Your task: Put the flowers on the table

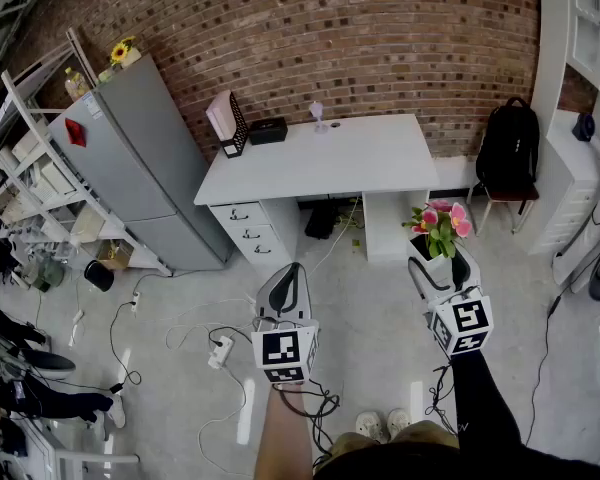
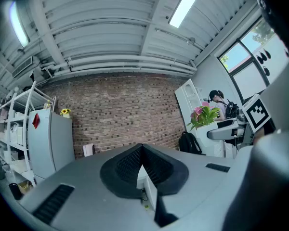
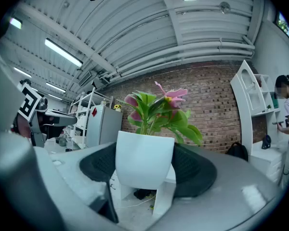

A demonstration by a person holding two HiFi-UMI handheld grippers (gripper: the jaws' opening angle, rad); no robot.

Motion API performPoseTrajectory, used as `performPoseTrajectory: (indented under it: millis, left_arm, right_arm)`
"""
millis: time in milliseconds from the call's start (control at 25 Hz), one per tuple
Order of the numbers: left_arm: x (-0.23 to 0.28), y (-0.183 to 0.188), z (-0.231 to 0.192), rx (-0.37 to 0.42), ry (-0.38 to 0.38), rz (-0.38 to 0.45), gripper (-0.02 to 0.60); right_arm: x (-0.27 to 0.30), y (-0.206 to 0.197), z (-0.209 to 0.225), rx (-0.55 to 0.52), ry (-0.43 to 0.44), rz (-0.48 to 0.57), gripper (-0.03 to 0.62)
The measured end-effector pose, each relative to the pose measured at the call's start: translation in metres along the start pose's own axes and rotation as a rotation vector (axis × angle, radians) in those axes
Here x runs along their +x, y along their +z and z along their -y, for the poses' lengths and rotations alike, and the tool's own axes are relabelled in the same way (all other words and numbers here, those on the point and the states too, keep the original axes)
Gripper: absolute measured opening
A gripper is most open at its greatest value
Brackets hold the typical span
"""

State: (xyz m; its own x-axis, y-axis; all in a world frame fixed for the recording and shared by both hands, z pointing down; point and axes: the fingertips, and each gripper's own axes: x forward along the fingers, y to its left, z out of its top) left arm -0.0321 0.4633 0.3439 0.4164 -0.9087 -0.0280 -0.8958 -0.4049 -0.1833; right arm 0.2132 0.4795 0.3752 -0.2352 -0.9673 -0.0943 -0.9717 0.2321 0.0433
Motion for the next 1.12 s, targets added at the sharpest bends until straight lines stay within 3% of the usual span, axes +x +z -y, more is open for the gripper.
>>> performPoseTrajectory:
  millis: [680, 1120]
  left_arm:
    - [-0.005, 0.001, -0.019, -0.003, -0.031, 0.024, 0.008]
    - [0.044, -0.003, -0.047, -0.030, -0.007, 0.017, 0.008]
  right_arm:
    - [0.006, 0.005, -0.022, -0.017, -0.016, 0.018, 0.345]
    - [0.066, 0.015, -0.011, -0.010, 0.013, 0.044, 0.346]
